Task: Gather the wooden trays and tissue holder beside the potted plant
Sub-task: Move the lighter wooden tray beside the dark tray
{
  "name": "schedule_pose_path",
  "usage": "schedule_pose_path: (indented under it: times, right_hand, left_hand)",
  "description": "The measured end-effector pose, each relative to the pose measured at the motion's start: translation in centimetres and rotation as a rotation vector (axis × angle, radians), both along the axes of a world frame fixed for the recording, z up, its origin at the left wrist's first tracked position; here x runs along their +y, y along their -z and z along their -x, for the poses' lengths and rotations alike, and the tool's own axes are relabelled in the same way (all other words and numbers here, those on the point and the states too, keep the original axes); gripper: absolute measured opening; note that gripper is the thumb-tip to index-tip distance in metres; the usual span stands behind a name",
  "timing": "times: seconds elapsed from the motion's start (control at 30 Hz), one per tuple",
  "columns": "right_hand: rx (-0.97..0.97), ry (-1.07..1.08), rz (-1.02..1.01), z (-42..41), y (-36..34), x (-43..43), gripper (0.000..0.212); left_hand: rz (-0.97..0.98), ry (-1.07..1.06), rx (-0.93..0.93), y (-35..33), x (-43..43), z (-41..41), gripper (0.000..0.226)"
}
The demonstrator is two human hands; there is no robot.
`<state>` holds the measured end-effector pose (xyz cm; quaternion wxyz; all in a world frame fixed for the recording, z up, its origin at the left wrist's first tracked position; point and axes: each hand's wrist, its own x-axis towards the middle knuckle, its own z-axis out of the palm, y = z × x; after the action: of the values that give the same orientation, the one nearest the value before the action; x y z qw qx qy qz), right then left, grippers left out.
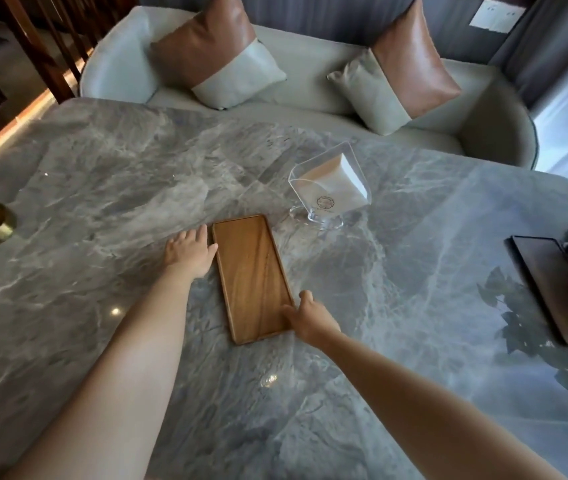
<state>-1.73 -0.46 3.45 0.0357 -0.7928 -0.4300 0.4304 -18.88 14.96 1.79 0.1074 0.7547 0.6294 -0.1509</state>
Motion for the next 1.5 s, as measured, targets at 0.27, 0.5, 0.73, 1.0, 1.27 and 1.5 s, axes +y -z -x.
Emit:
schedule_pose_path:
  times: [0.27,0.5,0.73,1.0,1.27,1.5]
  right_hand:
    - [0.109,0.288,0.097,0.0,2.1,0.3,0.034]
    - [0.259,0.533,0.079,-0.1,2.8,0.1,0.032]
    - [0.256,0.581,0.033,-0.2,3.2,-0.3,0.024]
    - [0.195,0.511,-0.086,-1.4,1.7,-0.6,0.033]
    - [0.246,0.53,-0.321,-4.0,-2.3,0.0,0.023]
    - [0.262,0.549,-0.537,-8.3,-6.5,-1.1,0.027]
  left_hand:
    - [0.035,0.016,-0.045,0.6,2.8,-1.8,0.059]
    - [0.056,-0.026,-0.116,1.0,4.1,-3.5,0.053]
    - [0.047,-0.108,-0.147,1.4,3.6,-3.5,0.05]
    - [0.006,-0.185,-0.232,0.6,3.0,-2.7,0.052]
    - [-0.163,-0.174,-0.283,-5.2,3.4,-4.0,0.052]
    - [-0.275,-0.146,-0.379,-10.7,3.1,-8.6,0.049]
